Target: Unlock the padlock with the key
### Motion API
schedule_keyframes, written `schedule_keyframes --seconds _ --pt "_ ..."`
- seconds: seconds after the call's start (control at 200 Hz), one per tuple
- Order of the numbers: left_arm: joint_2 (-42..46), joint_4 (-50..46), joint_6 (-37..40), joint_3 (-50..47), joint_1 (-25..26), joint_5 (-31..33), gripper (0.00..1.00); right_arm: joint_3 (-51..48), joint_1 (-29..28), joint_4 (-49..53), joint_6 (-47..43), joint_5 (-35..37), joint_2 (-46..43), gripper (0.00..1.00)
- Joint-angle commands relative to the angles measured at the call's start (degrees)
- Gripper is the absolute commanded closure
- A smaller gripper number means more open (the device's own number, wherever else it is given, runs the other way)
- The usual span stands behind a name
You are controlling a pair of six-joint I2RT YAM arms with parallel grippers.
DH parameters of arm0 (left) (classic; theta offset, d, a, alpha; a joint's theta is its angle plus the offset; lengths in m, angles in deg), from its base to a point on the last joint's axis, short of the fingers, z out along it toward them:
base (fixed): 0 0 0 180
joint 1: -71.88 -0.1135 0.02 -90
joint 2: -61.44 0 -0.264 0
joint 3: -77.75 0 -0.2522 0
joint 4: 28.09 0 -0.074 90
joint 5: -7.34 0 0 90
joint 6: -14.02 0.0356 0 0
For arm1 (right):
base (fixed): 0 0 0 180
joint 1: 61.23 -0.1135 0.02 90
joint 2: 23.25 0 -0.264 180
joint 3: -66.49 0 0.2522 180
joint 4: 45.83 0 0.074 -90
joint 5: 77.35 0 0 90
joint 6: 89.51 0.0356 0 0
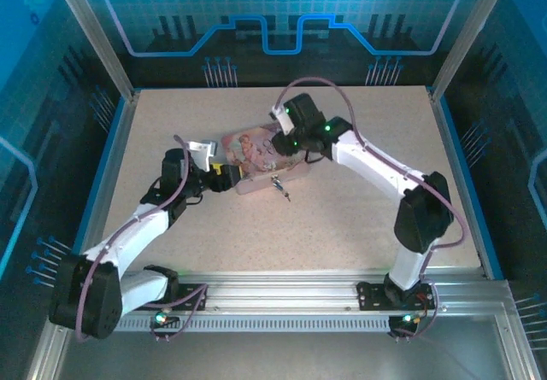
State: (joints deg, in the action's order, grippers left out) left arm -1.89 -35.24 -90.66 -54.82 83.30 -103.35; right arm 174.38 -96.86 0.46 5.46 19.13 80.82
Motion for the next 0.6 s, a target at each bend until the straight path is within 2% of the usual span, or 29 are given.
schedule_keyframes --seconds 0.0,0.08,0.155,0.235,0.32,0.385,0.48,0.595 --pt "4.13 -6.25 1.43 0.22 0.54 0.54 0.31 10.36 0.90 4.23 -2.29 1.09 9.94 0.64" --pt "6.71 -6.90 0.45 -1.94 2.94 1.35 0.36 22.06 1.20 8.24 -4.91 1.06 18.63 0.64" --pt "7.06 -7.08 -0.28 -4.13 7.84 4.33 0.37 34.72 1.68 12.81 -7.33 1.18 27.11 0.64" --pt "5.29 -3.33 -2.97 -7.16 12.17 6.60 0.37 47.87 2.23 16.20 -9.14 0.37 36.55 0.64" --pt "2.14 2.95 -6.01 -10.24 14.49 7.31 0.40 58.60 2.94 17.32 -11.54 -1.11 43.31 0.63" --pt "-0.65 6.33 -7.18 -11.42 15.52 7.28 0.41 62.00 3.33 15.84 -13.21 -1.30 46.87 0.62" --pt "-4.53 9.79 -7.76 -12.21 16.14 7.14 0.42 61.30 3.99 12.30 -15.00 -3.04 48.40 0.61" --pt "-9.26 13.18 -8.08 -12.50 16.16 7.51 0.42 61.13 4.41 13.34 -15.95 -4.80 48.72 0.61"
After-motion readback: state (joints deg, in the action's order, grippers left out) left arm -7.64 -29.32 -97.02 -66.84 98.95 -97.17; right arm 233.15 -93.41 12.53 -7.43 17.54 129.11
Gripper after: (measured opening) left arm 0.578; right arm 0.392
